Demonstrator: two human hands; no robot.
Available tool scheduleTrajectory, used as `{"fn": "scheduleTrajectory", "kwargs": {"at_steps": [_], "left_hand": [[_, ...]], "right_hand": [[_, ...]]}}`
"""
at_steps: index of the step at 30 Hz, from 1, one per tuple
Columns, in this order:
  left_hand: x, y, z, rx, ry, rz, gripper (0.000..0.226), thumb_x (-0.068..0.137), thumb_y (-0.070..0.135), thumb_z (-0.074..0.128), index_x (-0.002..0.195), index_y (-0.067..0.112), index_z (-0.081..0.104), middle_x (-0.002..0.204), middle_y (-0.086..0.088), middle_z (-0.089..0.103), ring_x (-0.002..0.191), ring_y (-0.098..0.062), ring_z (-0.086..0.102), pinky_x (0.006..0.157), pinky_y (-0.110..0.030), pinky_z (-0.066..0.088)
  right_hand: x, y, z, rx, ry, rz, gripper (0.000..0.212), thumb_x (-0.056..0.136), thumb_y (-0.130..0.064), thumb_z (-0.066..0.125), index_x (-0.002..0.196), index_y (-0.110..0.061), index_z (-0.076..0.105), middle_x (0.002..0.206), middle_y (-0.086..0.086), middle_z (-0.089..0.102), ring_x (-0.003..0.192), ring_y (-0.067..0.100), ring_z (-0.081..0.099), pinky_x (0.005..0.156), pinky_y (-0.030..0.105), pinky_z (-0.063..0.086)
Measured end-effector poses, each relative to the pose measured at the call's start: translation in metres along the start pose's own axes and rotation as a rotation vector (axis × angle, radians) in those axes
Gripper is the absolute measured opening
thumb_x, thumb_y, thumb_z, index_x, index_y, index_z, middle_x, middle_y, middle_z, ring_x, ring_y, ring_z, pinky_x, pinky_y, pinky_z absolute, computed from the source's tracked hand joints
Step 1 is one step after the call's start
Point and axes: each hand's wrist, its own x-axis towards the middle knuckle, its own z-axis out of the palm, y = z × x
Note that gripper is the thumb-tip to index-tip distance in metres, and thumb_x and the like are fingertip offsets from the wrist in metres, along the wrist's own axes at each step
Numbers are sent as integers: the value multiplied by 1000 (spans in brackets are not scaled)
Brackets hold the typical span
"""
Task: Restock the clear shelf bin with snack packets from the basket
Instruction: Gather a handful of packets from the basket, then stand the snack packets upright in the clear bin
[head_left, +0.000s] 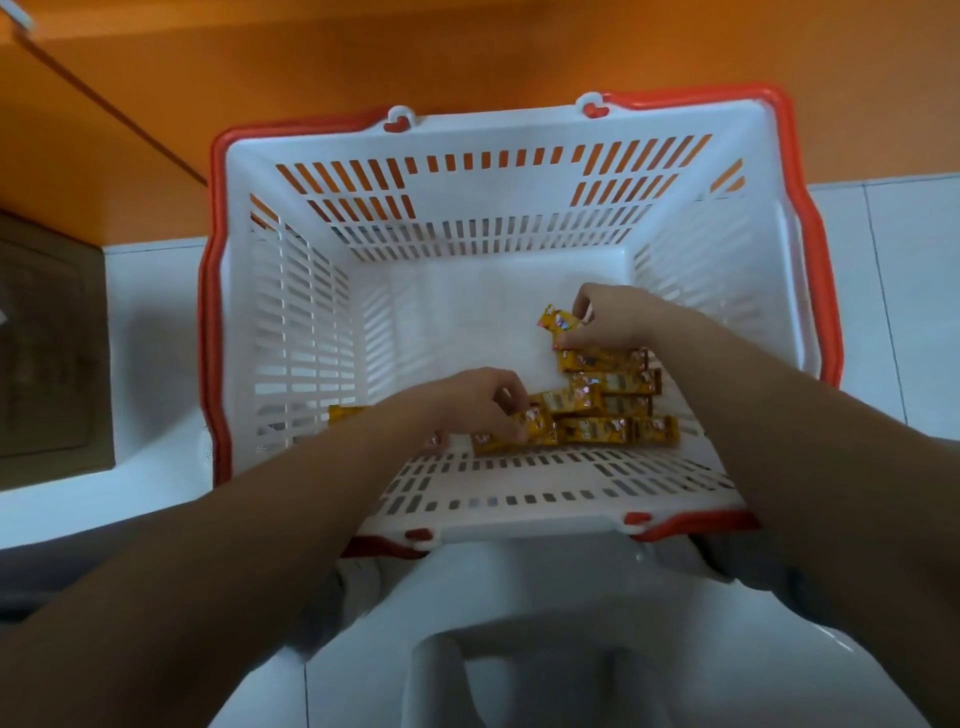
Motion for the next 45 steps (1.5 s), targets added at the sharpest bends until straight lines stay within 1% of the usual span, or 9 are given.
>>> {"fn": "scheduleTrajectory", "kwargs": {"at_steps": [4, 9, 18, 23, 29, 34, 38, 42, 45], "left_hand": [[0, -2, 6, 53, -46, -73, 50, 74, 49, 86, 113, 35, 58, 113, 13, 63, 107, -15, 63, 95, -51, 57], [-4, 4, 5, 151, -132, -138, 85, 68, 64, 81, 141, 31, 51, 132, 5, 56, 118, -21, 57, 103, -45, 51], [-47, 27, -45, -260, 133, -137, 59, 87, 35, 78, 137, 15, 56, 123, -10, 62, 105, -25, 65, 84, -36, 56], [-101, 58, -74, -623, 330, -11, 40, 90, 23, 76, 125, 10, 63, 104, -10, 67, 91, -26, 66, 78, -37, 55], [-181, 120, -94, -830, 436, 244, 42, 92, 21, 74, 131, 17, 61, 103, -12, 73, 82, -25, 73, 71, -40, 62], [-255, 190, -111, -886, 535, 506, 47, 93, 16, 71, 133, 36, 58, 98, -8, 76, 81, -29, 73, 70, -45, 62], [-300, 232, -117, -874, 663, 633, 43, 92, 19, 63, 127, 42, 56, 99, 1, 77, 91, -29, 69, 67, -41, 59], [-318, 251, -115, -869, 780, 662, 85, 68, 33, 59, 148, 45, 38, 150, -4, 52, 133, -36, 53, 107, -62, 43], [-312, 249, -115, -824, 838, 675, 82, 76, 35, 63, 150, 46, 32, 135, 5, 58, 123, -22, 59, 104, -52, 47]], "right_hand": [[-3, -3, -1, -67, -15, 16, 79, 74, -64, 74, 132, -15, 53, 128, 4, 60, 105, 23, 56, 78, 34, 42], [-3, -4, 1, -16, -18, 13, 78, 70, -69, 74, 114, -5, 66, 107, 10, 68, 94, 25, 64, 79, 39, 53], [-26, -30, -22, 693, 68, -38, 54, 72, -66, 74, 102, -24, 61, 108, -2, 64, 93, 15, 60, 72, 31, 45], [-67, -60, -43, 1096, 90, -53, 81, 72, -66, 75, 137, -22, 54, 138, -2, 54, 121, 24, 54, 102, 51, 46], [-143, -114, -94, 1377, 130, -231, 34, 94, -47, 61, 105, -14, 67, 85, 1, 73, 75, 17, 70, 69, 34, 56], [-224, -154, -163, 1376, 302, -420, 44, 94, -42, 62, 118, -5, 64, 103, 13, 76, 95, 27, 73, 89, 44, 56], [-283, -165, -205, 1300, 399, -583, 29, 95, -36, 61, 108, -11, 69, 89, 1, 77, 79, 13, 74, 65, 26, 56], [-307, -168, -211, 1305, 383, -656, 25, 90, -31, 68, 106, -11, 72, 94, 6, 77, 84, 20, 73, 72, 32, 58], [-300, -176, -204, 1339, 398, -620, 36, 88, -29, 71, 117, -8, 67, 110, 14, 74, 102, 31, 71, 91, 46, 55]]}}
